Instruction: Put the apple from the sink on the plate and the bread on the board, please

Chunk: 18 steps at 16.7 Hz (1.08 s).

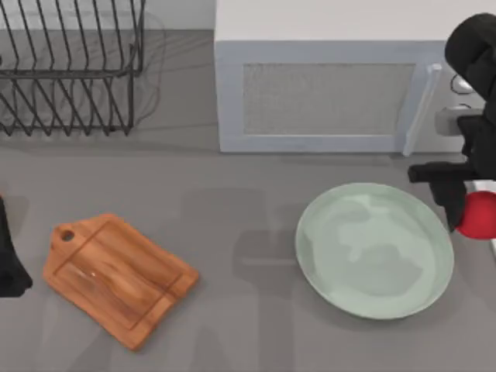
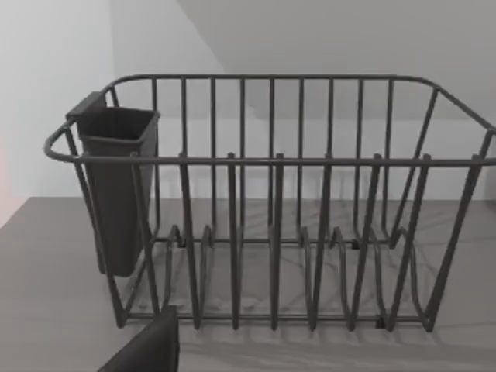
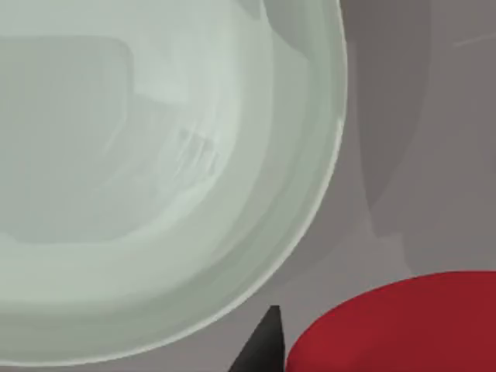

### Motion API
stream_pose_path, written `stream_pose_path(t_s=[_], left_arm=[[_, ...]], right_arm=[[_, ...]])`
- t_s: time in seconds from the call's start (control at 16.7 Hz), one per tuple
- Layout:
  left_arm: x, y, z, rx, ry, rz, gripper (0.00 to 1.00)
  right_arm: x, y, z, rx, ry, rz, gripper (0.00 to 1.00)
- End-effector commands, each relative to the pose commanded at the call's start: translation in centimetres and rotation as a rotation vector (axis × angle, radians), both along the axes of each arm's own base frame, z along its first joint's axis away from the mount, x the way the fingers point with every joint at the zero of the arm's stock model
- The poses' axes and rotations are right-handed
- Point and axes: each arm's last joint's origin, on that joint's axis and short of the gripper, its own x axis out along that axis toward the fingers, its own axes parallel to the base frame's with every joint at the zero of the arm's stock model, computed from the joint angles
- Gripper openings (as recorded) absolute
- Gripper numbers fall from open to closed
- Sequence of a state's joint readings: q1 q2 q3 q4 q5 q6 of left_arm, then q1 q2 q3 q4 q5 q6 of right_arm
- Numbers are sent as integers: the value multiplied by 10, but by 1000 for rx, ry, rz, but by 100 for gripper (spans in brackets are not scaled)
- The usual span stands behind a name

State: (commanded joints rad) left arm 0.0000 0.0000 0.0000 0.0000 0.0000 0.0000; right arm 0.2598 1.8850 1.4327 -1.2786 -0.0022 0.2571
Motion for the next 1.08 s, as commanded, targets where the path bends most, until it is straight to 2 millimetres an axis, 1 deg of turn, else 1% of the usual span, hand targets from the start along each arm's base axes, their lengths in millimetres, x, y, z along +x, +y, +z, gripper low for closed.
stream_pose_path(t_s=[0.18,0.3,0.42,0.48,0.54,0.84,1.08], left_arm=[[0,0,0,0,0,0,100],[0,0,0,0,0,0,100],[0,0,0,0,0,0,100],[0,0,0,0,0,0,100],[0,0,0,0,0,0,100],[0,0,0,0,0,0,100],[0,0,0,0,0,0,100]], right_arm=[[-5,43,13,-1,-53,0,0],[-7,67,20,11,-96,-4,0],[-7,84,26,27,-133,-9,0],[-7,89,29,33,-146,-12,0],[-7,92,30,37,-154,-14,0],[-7,92,30,38,-156,-15,0],[-7,92,30,38,-156,-15,30]])
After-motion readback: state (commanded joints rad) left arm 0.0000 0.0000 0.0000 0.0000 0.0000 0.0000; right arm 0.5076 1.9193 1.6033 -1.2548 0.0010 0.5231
